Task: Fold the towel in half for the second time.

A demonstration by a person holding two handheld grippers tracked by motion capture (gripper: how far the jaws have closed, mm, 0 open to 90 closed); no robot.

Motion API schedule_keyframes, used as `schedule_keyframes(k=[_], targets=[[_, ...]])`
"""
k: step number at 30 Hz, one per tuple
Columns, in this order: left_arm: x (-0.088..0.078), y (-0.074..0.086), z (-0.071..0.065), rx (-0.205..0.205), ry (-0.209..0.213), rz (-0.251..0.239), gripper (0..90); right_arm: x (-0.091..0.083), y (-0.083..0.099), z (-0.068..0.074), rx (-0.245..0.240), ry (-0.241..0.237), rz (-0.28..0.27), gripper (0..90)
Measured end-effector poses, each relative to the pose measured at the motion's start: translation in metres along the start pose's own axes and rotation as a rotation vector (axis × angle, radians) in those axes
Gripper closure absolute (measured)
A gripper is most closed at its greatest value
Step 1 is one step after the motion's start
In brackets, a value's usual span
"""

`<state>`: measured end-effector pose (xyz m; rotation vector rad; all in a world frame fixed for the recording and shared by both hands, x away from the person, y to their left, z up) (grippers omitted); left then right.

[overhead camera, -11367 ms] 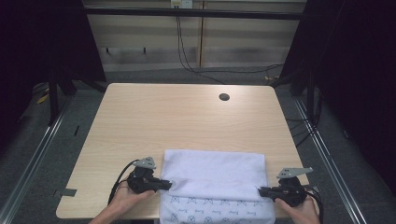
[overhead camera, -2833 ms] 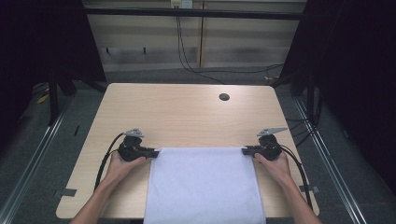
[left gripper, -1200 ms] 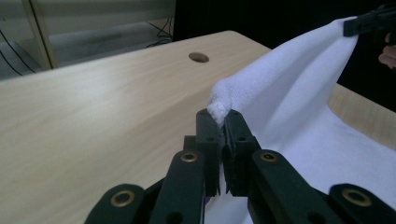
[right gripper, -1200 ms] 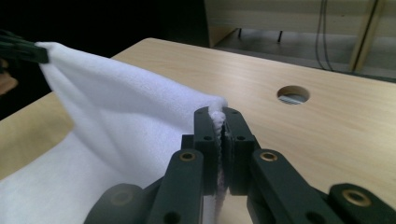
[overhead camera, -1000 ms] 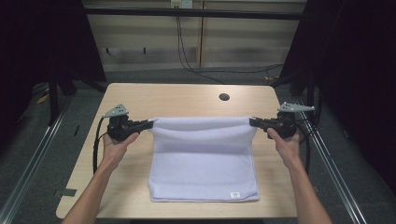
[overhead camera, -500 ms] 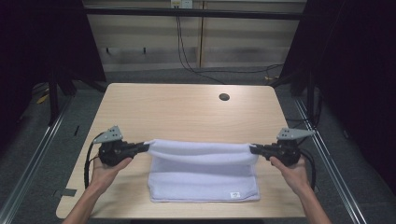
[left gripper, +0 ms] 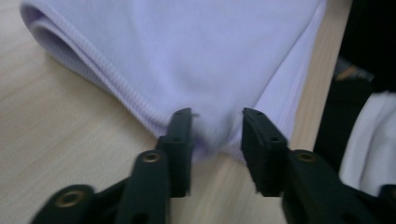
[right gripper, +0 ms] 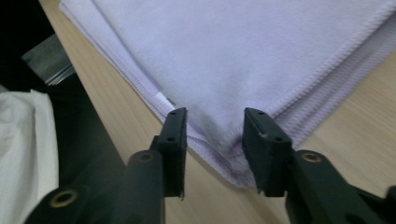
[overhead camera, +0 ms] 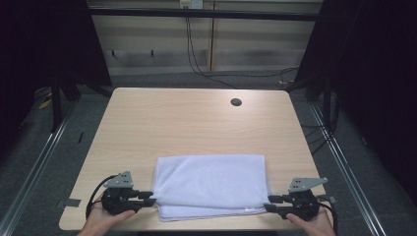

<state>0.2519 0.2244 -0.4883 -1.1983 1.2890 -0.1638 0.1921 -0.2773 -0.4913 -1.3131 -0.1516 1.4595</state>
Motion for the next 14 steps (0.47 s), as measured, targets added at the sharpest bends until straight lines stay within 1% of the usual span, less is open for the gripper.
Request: schedule_keyframes(k=[1,2,3,4,5,6,7,8,10,11,12,13,14], targets=[[-0.002,-0.002,0.001,-0.009,-0.013,-0.023,59.9,-0.004,-0.001,-0.001,0.000,0.025,-0.032,54.3],[-0.004,-0.006,0.003,-0.019,-0.048,-0.053,56.4,-0.007,-0.002,-0.002,0.002,0.042,-0.065,52.9],[-0.004,-0.009,0.005,-0.032,-0.068,-0.073,51.0,-0.013,-0.007,-0.006,0.009,0.062,-0.123,51.9],[-0.004,-0.015,0.010,-0.044,-0.099,-0.099,48.7,-0.018,-0.011,-0.010,0.011,0.081,-0.159,50.9],[-0.004,-0.018,0.014,-0.052,-0.116,-0.118,48.7,-0.021,-0.019,-0.015,0.014,0.116,-0.199,48.4],[-0.002,-0.023,0.020,-0.068,-0.155,-0.131,48.2,-0.024,-0.023,-0.019,0.014,0.136,-0.220,47.1],[-0.001,-0.027,0.026,-0.100,-0.180,-0.154,46.8,-0.026,-0.029,-0.024,0.021,0.152,-0.251,46.6],[0.001,-0.029,0.031,-0.124,-0.173,-0.182,44.9,-0.027,-0.034,-0.029,0.020,0.160,-0.287,45.8],[0.003,-0.029,0.039,-0.132,-0.210,-0.210,45.1,-0.028,-0.040,-0.037,0.016,0.205,-0.351,43.2],[0.004,-0.028,0.042,-0.141,-0.196,-0.211,43.0,-0.028,-0.039,-0.040,0.034,0.196,-0.387,42.0],[0.004,-0.027,0.044,-0.143,-0.182,-0.205,41.7,-0.026,-0.037,-0.043,0.049,0.179,-0.392,40.8],[0.004,-0.026,0.044,-0.171,-0.194,-0.203,41.9,-0.025,-0.035,-0.044,0.039,0.185,-0.372,40.0],[0.003,-0.027,0.043,-0.201,-0.192,-0.207,40.9,-0.023,-0.031,-0.044,0.039,0.209,-0.352,38.4]])
Point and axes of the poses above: each handheld gripper's, and its own axes: x roughly forward along the jaws, y roughly out of its underside, z roughly to its left, the point moved 2 cm from there along x, roughly forward along the jaws, and after that the axes turned 11 degrees about -y, right-handed, at the moved point
